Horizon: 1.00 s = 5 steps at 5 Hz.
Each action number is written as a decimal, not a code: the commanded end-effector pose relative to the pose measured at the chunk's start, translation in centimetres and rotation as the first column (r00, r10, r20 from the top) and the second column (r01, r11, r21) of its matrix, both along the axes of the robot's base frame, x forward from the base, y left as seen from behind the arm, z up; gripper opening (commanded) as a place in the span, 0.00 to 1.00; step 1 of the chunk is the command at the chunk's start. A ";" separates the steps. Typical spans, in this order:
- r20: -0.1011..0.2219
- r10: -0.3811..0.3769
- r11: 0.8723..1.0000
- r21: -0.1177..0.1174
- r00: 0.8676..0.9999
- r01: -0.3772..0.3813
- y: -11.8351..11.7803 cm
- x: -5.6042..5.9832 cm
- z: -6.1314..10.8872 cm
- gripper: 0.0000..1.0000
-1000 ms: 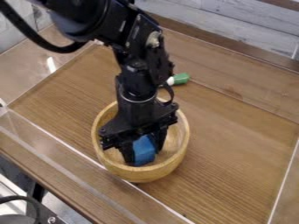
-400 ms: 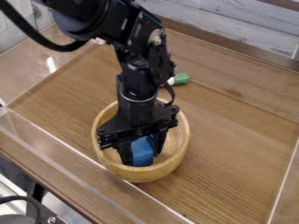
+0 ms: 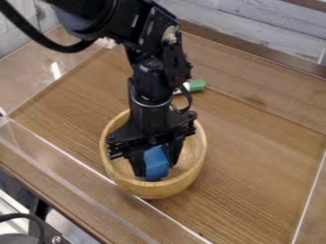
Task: Remove the blue block from inside the brown bowl and put it on the table
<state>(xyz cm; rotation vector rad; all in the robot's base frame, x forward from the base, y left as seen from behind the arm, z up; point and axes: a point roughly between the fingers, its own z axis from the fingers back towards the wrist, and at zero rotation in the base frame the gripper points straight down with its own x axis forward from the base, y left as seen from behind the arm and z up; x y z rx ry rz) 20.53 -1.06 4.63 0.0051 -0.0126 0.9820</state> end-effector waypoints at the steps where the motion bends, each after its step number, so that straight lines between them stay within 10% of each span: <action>1: 0.063 -0.012 1.000 -0.004 0.998 0.013 -0.4 1.2 1.4 0.00; 5: 0.042 -0.040 0.999 -0.017 0.998 0.041 -0.2 1.1 2.6 0.00</action>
